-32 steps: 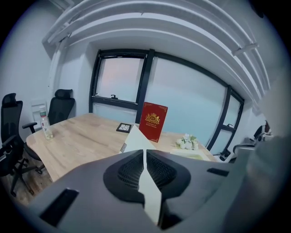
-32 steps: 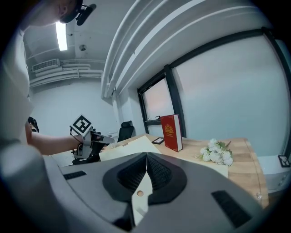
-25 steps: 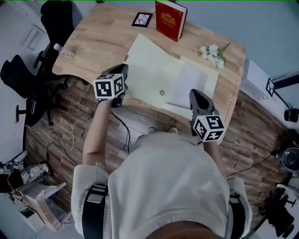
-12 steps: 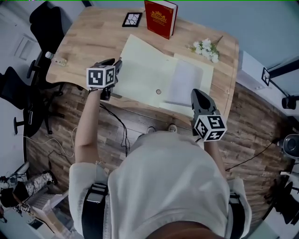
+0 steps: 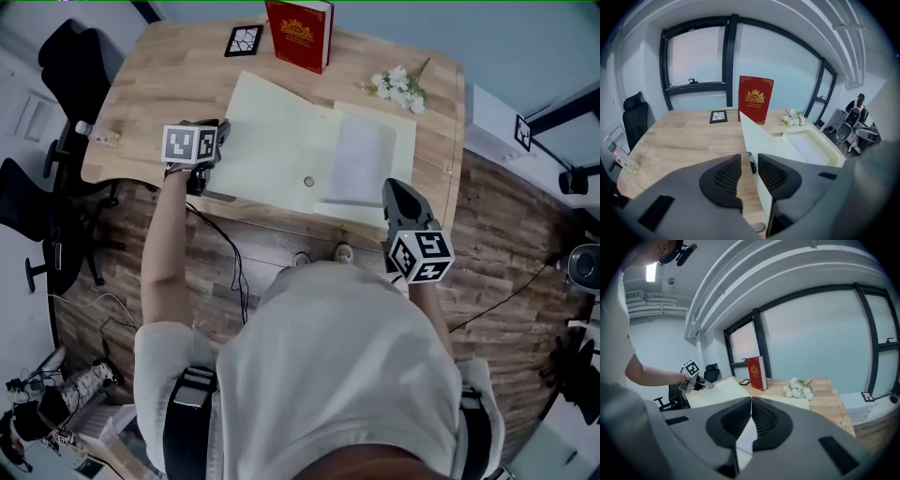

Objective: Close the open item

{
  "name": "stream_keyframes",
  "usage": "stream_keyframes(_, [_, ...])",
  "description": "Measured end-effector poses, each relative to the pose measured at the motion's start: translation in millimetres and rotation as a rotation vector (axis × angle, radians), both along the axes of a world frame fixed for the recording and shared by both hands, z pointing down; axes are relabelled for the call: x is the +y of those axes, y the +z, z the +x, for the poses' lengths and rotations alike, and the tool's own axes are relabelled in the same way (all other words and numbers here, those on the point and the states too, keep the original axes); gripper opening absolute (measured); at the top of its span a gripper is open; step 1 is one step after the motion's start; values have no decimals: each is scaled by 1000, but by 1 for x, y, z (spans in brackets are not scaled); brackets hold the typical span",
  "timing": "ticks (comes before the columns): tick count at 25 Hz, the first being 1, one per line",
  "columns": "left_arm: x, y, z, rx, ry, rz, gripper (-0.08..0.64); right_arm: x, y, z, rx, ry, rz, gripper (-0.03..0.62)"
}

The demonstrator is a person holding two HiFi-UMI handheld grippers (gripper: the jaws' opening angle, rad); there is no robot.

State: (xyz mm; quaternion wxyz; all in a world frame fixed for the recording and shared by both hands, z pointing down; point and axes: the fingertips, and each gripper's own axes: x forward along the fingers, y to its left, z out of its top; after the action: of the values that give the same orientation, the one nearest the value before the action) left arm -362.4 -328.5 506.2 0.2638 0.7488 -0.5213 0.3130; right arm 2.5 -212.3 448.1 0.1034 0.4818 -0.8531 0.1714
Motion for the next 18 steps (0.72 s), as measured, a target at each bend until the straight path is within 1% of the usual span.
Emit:
stream_keyframes(6, [3,8,4,16,31,-43,87,4,1,5,2,19,-3,18])
stream_keyframes(13, [2,0,8,38,34,-32,75,4,0,3,2,14,-3,18])
stream_keyframes(18, [2,-12,17,60,52,-14,71,6,1,6,-1,18,-4,18])
